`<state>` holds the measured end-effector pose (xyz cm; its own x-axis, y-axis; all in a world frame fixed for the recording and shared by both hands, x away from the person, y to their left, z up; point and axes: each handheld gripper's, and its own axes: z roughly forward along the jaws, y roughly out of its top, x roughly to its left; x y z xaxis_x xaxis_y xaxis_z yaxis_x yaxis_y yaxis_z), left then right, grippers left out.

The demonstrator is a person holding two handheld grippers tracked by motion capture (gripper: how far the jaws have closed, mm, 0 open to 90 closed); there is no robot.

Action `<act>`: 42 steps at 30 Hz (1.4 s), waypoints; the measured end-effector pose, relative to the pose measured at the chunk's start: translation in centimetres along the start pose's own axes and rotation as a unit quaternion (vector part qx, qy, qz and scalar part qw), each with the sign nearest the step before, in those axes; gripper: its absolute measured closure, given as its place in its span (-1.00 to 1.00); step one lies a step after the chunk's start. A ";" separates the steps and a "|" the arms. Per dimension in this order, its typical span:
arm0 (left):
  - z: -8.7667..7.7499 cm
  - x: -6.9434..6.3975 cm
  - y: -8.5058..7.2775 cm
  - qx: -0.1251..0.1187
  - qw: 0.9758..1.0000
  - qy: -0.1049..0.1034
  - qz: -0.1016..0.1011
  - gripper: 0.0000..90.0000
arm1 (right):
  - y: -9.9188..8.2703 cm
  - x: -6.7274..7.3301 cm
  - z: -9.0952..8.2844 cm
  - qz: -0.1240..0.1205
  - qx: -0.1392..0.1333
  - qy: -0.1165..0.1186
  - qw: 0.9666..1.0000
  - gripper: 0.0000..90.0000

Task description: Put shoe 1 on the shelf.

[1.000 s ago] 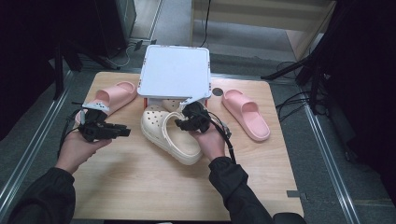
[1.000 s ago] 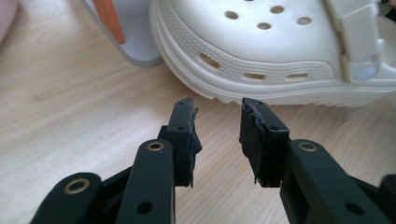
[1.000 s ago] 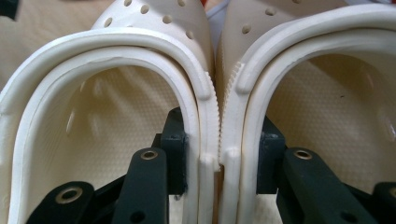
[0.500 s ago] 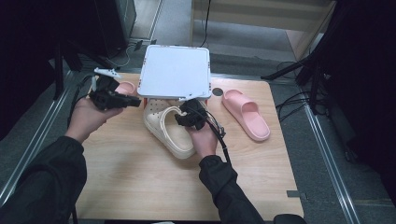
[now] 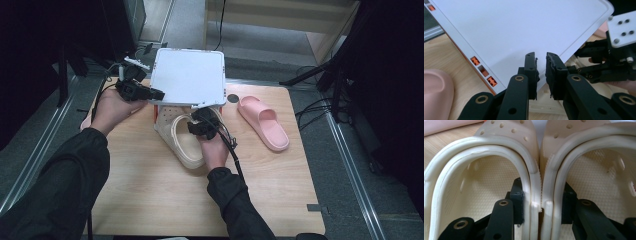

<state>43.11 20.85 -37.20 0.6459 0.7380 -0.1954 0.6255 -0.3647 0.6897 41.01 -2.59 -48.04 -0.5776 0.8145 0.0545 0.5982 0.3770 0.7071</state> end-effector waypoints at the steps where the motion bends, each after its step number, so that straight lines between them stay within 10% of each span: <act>1: 0.0 0.0 0.0 -0.001 1.000 -0.001 -0.002 0.75 | 0.0 0.1 0.1 -0.001 -0.001 -0.003 1.000 0.45; 26: 0.1 0.4 0.0 0.003 1.000 0.005 0.005 0.93 | -0.1 0.1 0.2 0.014 -0.030 0.009 0.999 0.15; 42: 0.0 0.2 0.2 0.012 1.000 0.013 0.006 0.95 | -3.1 0.2 -5.8 -0.014 -0.033 0.055 0.998 0.52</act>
<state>43.34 20.91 -37.12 0.6415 0.7482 -0.1692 0.6290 -0.3867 0.6744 35.84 -6.16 -46.16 -0.6524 0.7500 0.1088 0.5456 0.3652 0.7542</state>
